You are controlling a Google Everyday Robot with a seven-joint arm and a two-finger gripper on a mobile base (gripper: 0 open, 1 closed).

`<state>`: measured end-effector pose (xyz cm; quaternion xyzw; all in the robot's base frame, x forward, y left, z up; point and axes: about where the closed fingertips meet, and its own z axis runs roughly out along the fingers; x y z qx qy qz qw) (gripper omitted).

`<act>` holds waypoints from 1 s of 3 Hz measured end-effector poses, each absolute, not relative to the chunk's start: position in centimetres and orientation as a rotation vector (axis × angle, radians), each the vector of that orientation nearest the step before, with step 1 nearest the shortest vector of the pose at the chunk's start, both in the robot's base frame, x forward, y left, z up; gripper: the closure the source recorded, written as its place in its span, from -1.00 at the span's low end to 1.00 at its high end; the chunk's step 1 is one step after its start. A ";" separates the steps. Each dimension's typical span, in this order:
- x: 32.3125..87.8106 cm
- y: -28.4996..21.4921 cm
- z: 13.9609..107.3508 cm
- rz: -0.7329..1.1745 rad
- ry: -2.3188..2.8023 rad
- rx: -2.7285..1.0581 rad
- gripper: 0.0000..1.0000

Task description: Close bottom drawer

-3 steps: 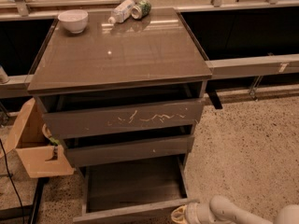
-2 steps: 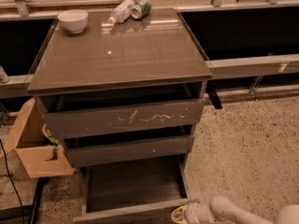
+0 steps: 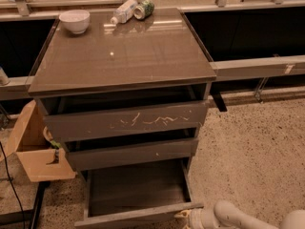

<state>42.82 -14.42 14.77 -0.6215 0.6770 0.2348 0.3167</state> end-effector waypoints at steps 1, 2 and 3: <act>42.8 -14.4 14.8 0.618 1.782 -1.636 -1.00; 42.8 -14.4 14.8 0.618 1.782 -1.636 -1.00; 42.8 -14.3 14.8 0.617 1.780 -1.636 -0.62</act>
Offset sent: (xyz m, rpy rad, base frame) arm 0.0000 0.0000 0.0000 0.0000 0.0000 0.0000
